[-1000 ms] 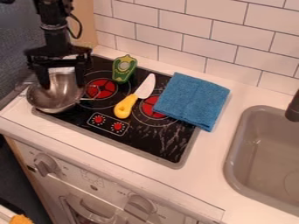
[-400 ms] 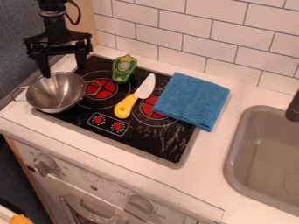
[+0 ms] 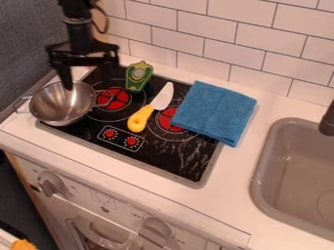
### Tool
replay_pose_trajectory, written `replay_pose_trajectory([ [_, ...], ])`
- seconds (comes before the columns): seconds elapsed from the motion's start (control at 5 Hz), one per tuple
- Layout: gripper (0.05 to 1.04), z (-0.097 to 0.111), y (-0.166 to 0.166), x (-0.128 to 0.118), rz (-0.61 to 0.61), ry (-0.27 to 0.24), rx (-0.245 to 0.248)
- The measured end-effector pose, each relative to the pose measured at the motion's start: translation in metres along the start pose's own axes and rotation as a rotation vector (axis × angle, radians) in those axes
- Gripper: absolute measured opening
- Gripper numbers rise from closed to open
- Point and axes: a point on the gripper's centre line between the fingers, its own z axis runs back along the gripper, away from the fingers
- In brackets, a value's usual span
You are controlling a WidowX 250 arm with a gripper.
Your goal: Move the silver pot to the top right corner above the blue cloth
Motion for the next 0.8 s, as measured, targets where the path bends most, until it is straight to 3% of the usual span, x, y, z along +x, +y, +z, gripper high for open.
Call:
replay_pose_trajectory([
  [0.2, 1.000, 0.025, -0.024, -0.018, -0.202, -0.114, -0.047],
  [0.4, 1.000, 0.028, -0.029, -0.033, -0.358, -0.163, -0.085],
  [0.6, 1.000, 0.018, -0.026, -0.039, -0.427, -0.149, -0.104],
  [0.8, 1.000, -0.002, -0.019, -0.050, -0.486, -0.070, -0.103],
])
